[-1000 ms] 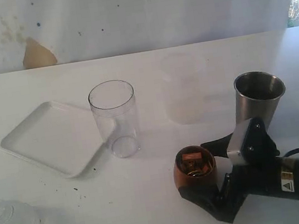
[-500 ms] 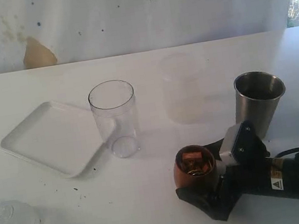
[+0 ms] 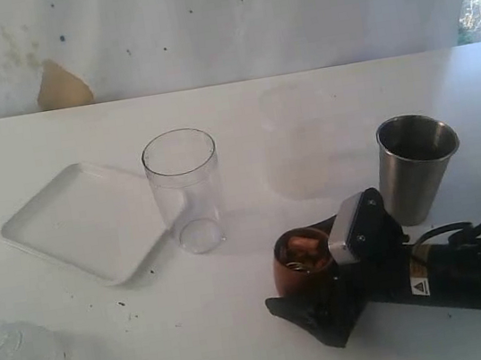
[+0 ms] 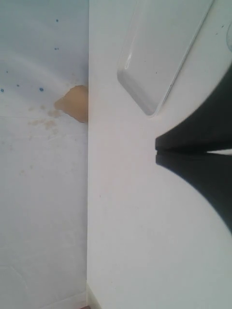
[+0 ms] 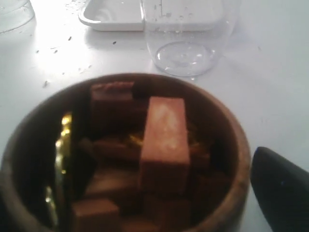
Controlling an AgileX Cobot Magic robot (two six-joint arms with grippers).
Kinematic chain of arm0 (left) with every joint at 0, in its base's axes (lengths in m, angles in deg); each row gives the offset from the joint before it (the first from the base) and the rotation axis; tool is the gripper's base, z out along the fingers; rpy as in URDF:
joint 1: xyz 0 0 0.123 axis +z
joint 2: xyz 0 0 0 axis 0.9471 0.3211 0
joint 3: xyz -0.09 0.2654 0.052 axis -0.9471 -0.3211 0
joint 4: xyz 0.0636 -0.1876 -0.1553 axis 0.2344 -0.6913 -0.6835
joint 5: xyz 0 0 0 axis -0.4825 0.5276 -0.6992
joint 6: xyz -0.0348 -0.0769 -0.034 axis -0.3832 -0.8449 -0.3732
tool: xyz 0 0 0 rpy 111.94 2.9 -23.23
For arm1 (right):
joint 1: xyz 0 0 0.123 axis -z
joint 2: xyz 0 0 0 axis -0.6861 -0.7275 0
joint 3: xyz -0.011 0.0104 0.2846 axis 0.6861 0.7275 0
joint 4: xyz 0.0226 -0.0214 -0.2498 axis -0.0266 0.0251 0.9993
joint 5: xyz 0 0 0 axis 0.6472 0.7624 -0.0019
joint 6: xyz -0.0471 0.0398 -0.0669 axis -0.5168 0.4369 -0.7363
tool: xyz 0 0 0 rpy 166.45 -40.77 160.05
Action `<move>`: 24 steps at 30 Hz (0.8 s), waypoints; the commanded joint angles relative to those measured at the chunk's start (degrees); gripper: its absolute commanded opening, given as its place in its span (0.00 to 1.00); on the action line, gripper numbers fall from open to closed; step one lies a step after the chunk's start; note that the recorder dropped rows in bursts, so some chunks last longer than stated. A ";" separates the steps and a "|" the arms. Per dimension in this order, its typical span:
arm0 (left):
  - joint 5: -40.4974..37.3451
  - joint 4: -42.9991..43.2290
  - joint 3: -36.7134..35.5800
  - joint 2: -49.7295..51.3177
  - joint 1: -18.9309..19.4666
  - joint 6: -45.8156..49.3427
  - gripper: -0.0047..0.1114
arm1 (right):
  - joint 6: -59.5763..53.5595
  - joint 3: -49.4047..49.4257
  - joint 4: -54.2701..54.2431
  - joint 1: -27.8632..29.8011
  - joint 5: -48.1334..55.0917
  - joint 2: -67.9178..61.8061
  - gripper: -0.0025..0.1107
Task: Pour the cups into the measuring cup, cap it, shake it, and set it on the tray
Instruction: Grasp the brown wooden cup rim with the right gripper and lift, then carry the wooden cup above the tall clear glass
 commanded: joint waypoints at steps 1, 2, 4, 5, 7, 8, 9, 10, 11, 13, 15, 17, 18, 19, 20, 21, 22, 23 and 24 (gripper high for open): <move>0.67 -0.19 -0.25 -0.23 -0.29 0.00 0.05 | -0.27 -0.15 -1.56 -0.03 0.08 -0.11 0.93; 0.67 -0.19 -0.25 -0.23 -0.29 0.00 0.05 | -0.27 -0.15 -1.56 -0.03 0.08 -0.11 0.91; 0.67 -0.19 -0.25 -0.23 -0.29 0.00 0.05 | -0.27 -0.15 -1.56 -0.03 0.08 -0.11 0.85; 0.67 -0.19 -0.25 -0.23 -0.29 0.00 0.05 | -0.27 -0.15 -1.56 -0.03 0.08 -0.11 0.80; 0.67 -0.19 -0.25 -0.23 -0.29 0.00 0.05 | -0.14 -0.15 -1.56 -0.03 0.08 -0.11 0.68; 0.67 -0.19 -0.25 -0.23 -0.29 0.00 0.05 | -0.14 -0.15 -1.56 -0.03 -0.03 -0.11 0.60; 0.67 -0.19 -0.25 -0.23 -0.29 0.00 0.05 | -0.14 -0.15 -1.56 -0.03 -0.03 -0.11 0.51; 0.67 -0.19 -0.25 -0.23 -0.29 0.00 0.05 | -0.14 -0.15 -1.45 -0.03 -0.03 -0.11 0.41; 0.67 -0.19 -0.25 -0.23 -0.29 0.00 0.05 | -0.14 -0.15 -1.34 -0.03 -0.03 -0.11 0.30; 0.67 -0.19 -0.25 -0.23 -0.29 0.00 0.05 | -0.14 -0.04 -1.20 -0.03 -0.03 0.00 0.02; 0.67 -0.19 -0.25 -0.23 -0.29 0.00 0.05 | 0.46 -0.04 -0.10 -0.03 -0.15 1.47 0.02; 0.67 -0.19 -0.25 -0.23 -0.29 0.00 0.05 | 3.99 -0.04 1.39 -0.14 -0.15 4.79 0.02; 0.67 -0.19 -0.25 -0.23 -0.29 0.00 0.05 | 8.13 -0.31 1.39 -0.40 0.57 8.51 0.02; 0.67 -0.19 -0.25 -0.23 -0.29 0.00 0.05 | 9.72 -0.98 1.39 -1.03 2.71 12.07 0.02; 0.67 -0.19 -0.25 -0.23 -0.29 0.00 0.05 | 11.23 -1.74 1.39 -1.45 5.25 14.98 0.02; 0.67 -0.19 -0.25 -0.23 -0.29 0.00 0.05 | 14.87 -3.61 1.39 -2.61 10.27 19.35 0.02; 0.67 -0.19 -0.25 -0.23 -0.29 0.00 0.05 | 17.42 -5.07 1.24 -3.61 14.88 21.59 0.02; 0.67 -0.19 -0.25 -0.23 -0.29 0.00 0.05 | 21.20 -8.11 1.24 -5.05 21.16 24.98 0.02; 0.67 -0.19 -0.25 -0.23 -0.29 0.00 0.05 | 22.50 -10.37 1.24 -6.13 24.15 26.67 0.02</move>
